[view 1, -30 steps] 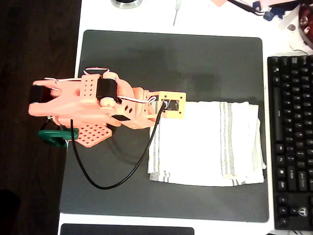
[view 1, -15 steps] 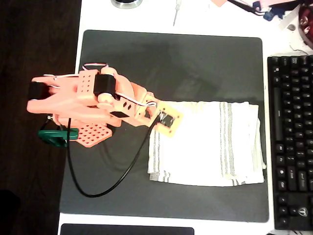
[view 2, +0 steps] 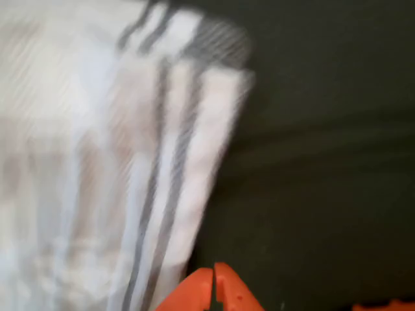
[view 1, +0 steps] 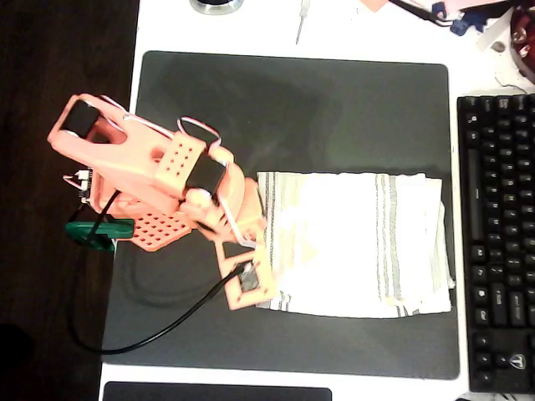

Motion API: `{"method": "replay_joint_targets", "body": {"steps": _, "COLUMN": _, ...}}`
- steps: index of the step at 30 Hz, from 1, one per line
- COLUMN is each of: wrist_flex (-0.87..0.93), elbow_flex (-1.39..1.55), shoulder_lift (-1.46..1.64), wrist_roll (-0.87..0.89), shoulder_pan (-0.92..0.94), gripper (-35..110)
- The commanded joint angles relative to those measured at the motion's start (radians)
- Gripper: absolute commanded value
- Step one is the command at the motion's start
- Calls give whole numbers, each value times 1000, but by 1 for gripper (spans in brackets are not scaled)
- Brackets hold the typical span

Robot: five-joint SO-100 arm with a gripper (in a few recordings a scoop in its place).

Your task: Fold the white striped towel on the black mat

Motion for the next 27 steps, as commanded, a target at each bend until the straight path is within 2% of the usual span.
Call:
{"method": "replay_joint_targets", "body": {"steps": 1, "wrist_flex": -15, "elbow_flex": 18, "shoulder_lift": -5, "wrist_roll": -35, "shoulder_pan": 41, "gripper": 2}}
{"method": "replay_joint_targets", "body": {"steps": 5, "wrist_flex": -83, "elbow_flex": 67, "shoulder_lift": -12, "wrist_roll": -44, "shoulder_pan": 31, "gripper": 12}}
{"method": "replay_joint_targets", "body": {"steps": 13, "wrist_flex": -175, "elbow_flex": 127, "shoulder_lift": -37, "wrist_roll": -28, "shoulder_pan": -18, "gripper": 18}}
{"method": "replay_joint_targets", "body": {"steps": 22, "wrist_flex": 121, "elbow_flex": -98, "shoulder_lift": 38, "wrist_roll": -75, "shoulder_pan": -17, "gripper": 17}}
{"method": "replay_joint_targets", "body": {"steps": 27, "wrist_flex": 84, "elbow_flex": -80, "shoulder_lift": 38, "wrist_roll": -61, "shoulder_pan": -46, "gripper": 18}}
